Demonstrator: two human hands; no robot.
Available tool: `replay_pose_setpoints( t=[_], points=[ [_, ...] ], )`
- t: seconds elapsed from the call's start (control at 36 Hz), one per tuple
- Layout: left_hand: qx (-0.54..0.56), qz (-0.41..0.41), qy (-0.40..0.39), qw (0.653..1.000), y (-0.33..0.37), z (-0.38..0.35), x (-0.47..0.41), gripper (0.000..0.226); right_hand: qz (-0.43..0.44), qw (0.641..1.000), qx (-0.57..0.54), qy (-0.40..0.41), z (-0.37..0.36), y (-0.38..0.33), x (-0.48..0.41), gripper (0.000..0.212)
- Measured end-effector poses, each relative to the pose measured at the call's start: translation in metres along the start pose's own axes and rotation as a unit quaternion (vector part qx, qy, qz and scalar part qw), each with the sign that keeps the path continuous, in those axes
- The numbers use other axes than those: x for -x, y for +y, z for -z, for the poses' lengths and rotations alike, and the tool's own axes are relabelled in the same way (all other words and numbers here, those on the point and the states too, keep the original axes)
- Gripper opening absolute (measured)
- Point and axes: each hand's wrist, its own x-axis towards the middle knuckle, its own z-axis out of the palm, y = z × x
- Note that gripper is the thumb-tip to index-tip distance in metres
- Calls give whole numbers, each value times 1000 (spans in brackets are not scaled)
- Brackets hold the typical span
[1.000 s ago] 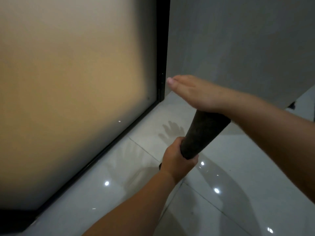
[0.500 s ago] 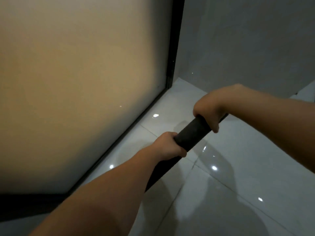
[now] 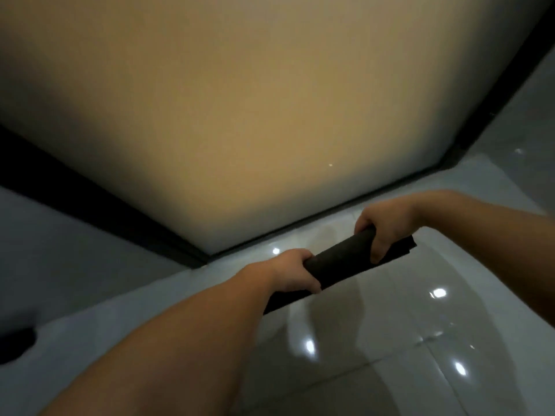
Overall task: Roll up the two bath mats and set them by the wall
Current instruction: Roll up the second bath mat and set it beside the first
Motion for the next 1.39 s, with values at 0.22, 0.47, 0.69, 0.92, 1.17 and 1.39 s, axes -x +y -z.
replay_pose_setpoints(
  t=[0.22,0.47,0.69,0.92,1.17,1.39],
  points=[
    [117,147,249,950,-67,-1,125,49,150,988,5,-37,3,-111,-26,23],
    [294,341,451,771,-188,-18,222,80,185,977,-100,-45,-79,-258,-77,24],
    [725,194,406,520,-306,-30,254,69,181,954,-234,-52,-169,-381,-120,24],
    [789,94,364,485,-389,-27,255,38,170,935,-298,-87,-215,-474,-161,20],
    [766,123,434,458,-483,-6,288,33,191,944,-226,-145,-236,-569,-195,40],
    [772,145,517,340,-550,18,270,28,315,918,-236,-36,-250,-603,-257,36]
  ],
)
